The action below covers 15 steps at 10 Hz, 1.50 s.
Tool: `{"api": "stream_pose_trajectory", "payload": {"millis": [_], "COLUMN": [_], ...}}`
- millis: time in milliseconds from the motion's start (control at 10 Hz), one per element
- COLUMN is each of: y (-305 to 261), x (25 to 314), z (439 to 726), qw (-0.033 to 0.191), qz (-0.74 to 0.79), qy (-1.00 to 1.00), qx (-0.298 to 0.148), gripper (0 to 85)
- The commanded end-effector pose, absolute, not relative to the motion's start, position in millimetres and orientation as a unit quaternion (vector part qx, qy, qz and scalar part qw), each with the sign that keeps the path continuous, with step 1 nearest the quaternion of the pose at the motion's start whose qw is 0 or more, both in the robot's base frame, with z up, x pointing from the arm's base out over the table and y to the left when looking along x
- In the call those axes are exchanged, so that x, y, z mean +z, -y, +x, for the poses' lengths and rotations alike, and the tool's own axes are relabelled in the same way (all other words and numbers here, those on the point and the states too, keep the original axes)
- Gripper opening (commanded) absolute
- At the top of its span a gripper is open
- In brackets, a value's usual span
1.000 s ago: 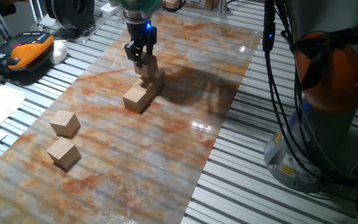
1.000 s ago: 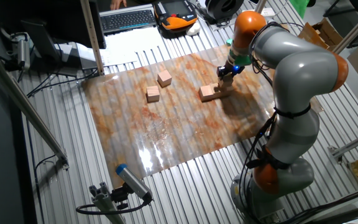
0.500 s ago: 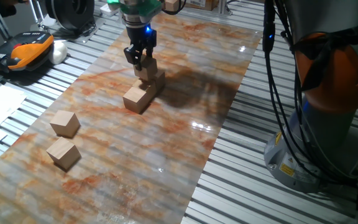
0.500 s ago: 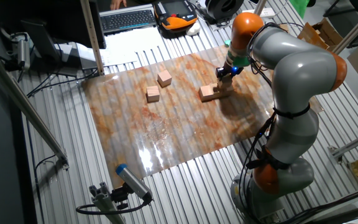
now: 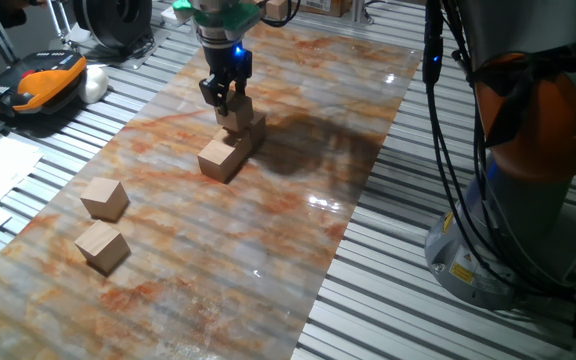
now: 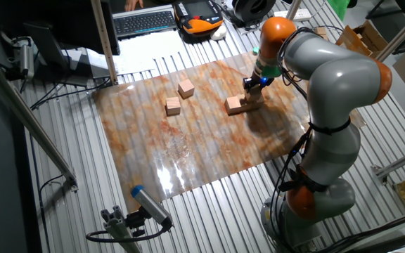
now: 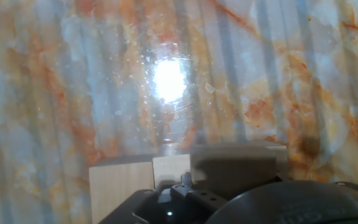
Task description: Stack the blocks into a pyramid shape
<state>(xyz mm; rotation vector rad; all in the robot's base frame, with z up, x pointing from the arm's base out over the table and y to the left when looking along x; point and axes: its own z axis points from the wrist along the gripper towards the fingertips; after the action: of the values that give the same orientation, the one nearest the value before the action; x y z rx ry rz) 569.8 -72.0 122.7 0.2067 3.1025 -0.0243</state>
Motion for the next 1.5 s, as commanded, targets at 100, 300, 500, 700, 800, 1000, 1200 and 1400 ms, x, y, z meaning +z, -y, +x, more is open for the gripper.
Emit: {"api": "stream_pose_trajectory", "payload": {"millis": [100, 300, 500, 700, 800, 1000, 1200, 1400], "y": [72.0, 72.0, 71.3, 70.1, 69.5, 69.4, 70.7, 70.0], "x": [122.0, 120.3, 119.4, 117.8, 117.3, 116.8, 116.1, 115.6], "z": [569.6, 568.8, 568.3, 567.1, 566.7, 566.2, 565.8, 565.5], "qw": [0.017, 0.018, 0.019, 0.021, 0.021, 0.021, 0.021, 0.022], "qz": [0.067, 0.067, 0.068, 0.068, 0.068, 0.067, 0.066, 0.064], "qy": [-0.998, -0.998, -0.997, -0.997, -0.997, -0.997, -0.997, -0.998], "qx": [-0.009, -0.010, -0.011, -0.014, -0.015, -0.016, -0.017, -0.016], "gripper": [0.0, 0.0, 0.0, 0.0, 0.0, 0.0, 0.0, 0.0]}}
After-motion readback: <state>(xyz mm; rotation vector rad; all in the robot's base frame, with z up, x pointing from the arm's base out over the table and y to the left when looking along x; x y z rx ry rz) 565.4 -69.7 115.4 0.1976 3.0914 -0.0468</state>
